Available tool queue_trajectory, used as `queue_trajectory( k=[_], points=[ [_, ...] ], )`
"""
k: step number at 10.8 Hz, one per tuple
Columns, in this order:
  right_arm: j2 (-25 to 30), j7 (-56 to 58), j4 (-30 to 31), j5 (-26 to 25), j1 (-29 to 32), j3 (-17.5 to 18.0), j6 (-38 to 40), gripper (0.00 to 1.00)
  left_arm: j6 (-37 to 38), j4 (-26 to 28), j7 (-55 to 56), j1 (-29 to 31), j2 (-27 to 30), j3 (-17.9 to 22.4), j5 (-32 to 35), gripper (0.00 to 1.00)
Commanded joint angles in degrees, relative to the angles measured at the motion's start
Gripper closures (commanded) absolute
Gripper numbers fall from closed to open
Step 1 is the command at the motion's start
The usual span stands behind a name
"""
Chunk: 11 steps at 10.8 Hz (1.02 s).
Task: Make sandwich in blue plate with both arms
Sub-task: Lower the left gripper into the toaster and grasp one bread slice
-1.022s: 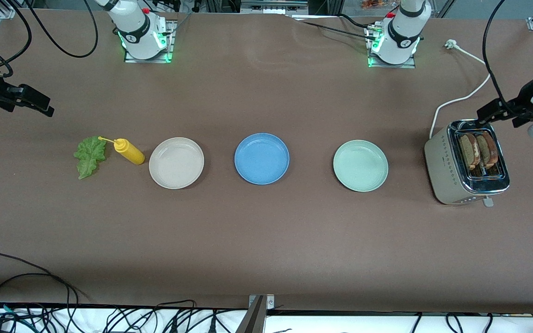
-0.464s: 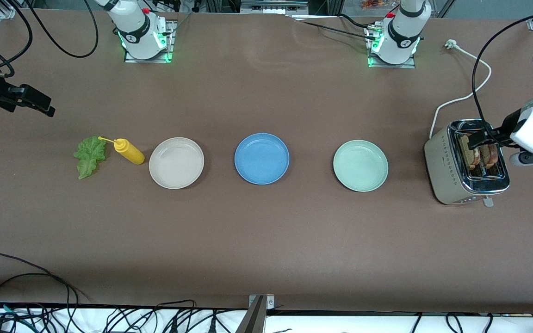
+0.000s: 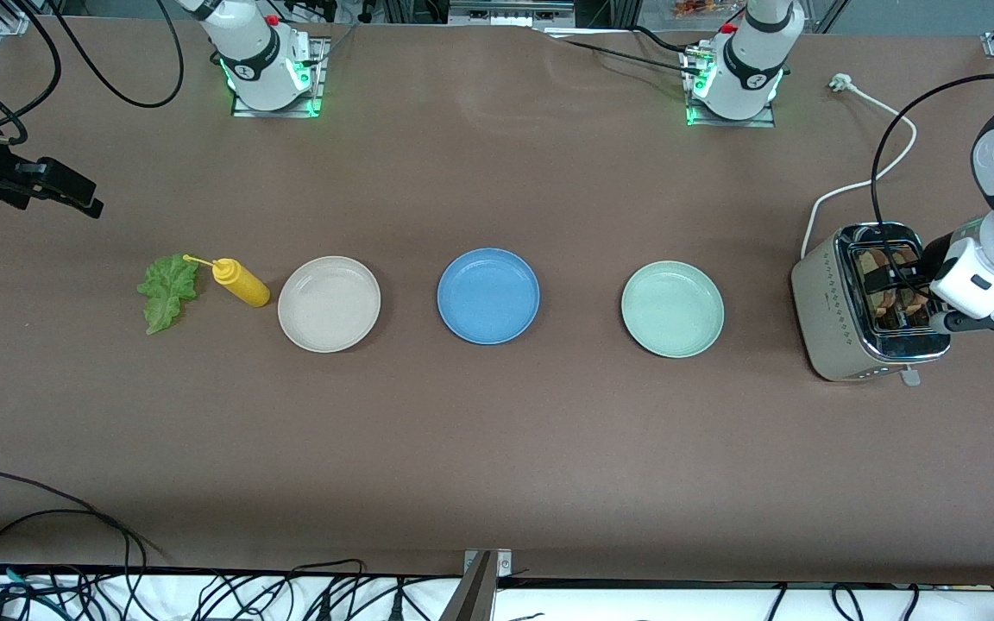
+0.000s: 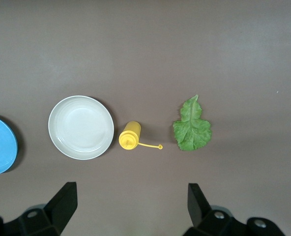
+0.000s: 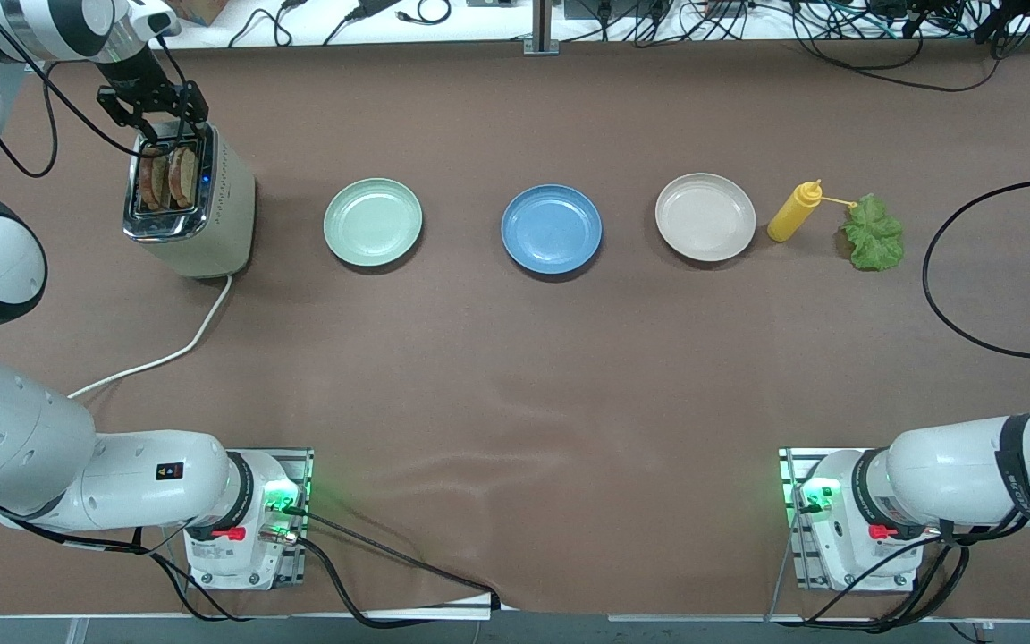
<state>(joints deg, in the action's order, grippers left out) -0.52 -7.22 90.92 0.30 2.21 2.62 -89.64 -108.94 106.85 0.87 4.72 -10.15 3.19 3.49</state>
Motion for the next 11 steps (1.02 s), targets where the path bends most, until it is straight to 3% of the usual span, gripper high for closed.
queue_trajectory(
  k=[1,4,8,11],
  points=[
    [-0.1,-1.0,-0.7,-0.3,0.7,0.8,0.8,0.0,-3.5,3.0,-0.2,0.2,-0.3,0.0,1.4,0.21],
    [-0.2,-1.0,-0.7,-0.3,0.7,0.8,0.8,0.0,-3.7,4.2,0.1,0.2,-0.7,0.3,1.4,0.24],
    [-0.5,-1.0,-0.7,-0.3,0.3,0.8,0.8,0.0,-3.0,4.2,-0.1,0.2,-0.7,1.6,1.5,0.36],
    [-0.5,-1.0,-0.7,-0.3,0.3,0.8,0.8,0.0,-3.1,4.1,0.0,0.3,-0.7,1.6,2.2,0.69]
  ],
)
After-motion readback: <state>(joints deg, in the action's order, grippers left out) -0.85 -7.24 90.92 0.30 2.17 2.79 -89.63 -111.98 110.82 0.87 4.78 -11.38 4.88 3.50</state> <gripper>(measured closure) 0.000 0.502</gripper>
